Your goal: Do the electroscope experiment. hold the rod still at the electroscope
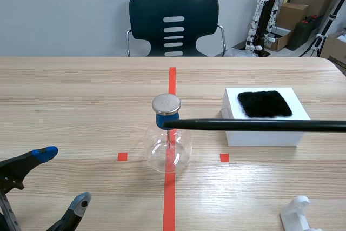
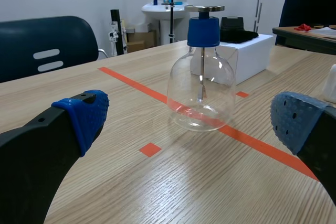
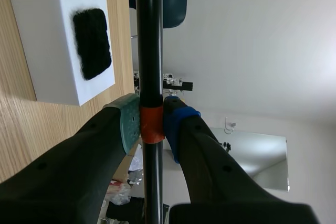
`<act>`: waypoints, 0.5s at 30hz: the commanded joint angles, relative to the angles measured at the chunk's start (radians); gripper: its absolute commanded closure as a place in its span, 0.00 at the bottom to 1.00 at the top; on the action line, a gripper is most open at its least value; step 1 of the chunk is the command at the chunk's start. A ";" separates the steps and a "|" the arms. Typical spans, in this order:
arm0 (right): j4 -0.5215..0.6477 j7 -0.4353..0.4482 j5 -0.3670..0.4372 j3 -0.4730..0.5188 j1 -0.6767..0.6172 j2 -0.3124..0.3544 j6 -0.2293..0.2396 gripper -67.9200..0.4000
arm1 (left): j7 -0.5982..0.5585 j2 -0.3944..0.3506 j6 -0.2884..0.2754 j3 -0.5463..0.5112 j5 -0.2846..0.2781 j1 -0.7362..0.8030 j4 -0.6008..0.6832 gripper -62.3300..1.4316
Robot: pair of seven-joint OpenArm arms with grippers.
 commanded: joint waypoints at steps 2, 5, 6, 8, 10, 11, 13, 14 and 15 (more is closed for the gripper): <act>0.016 -0.008 0.036 0.005 0.017 0.013 -0.015 0.98 | -0.018 0.004 0.002 0.000 -0.007 0.002 0.005 0.00; 0.016 -0.011 0.035 0.005 0.017 0.013 -0.015 0.98 | -0.018 0.004 0.002 0.000 -0.007 0.002 0.005 0.00; 0.016 -0.013 0.035 0.005 0.017 0.013 -0.015 0.98 | -0.018 0.004 0.002 0.000 -0.007 0.002 0.005 0.00; 0.016 -0.018 0.035 0.005 0.017 0.013 -0.015 0.98 | -0.018 0.004 0.002 0.000 -0.007 0.002 0.005 0.00; 0.016 -0.018 0.035 0.005 0.017 0.013 -0.015 0.98 | -0.018 0.004 0.002 0.000 -0.007 0.002 0.005 0.00; 0.016 -0.018 0.035 0.005 0.017 0.013 -0.015 0.98 | -0.018 0.004 0.002 0.000 -0.007 0.002 0.005 0.00; 0.016 -0.018 0.035 0.005 0.017 0.013 -0.015 0.98 | -0.018 0.004 0.002 0.000 -0.007 0.002 0.005 0.00; 0.016 -0.017 0.035 0.005 0.017 0.013 -0.015 0.98 | -0.018 0.004 0.002 0.000 -0.007 0.002 0.005 0.00; 0.016 -0.017 0.035 0.005 0.017 0.013 -0.015 0.98 | -0.018 0.004 0.002 0.000 -0.007 0.002 0.005 0.00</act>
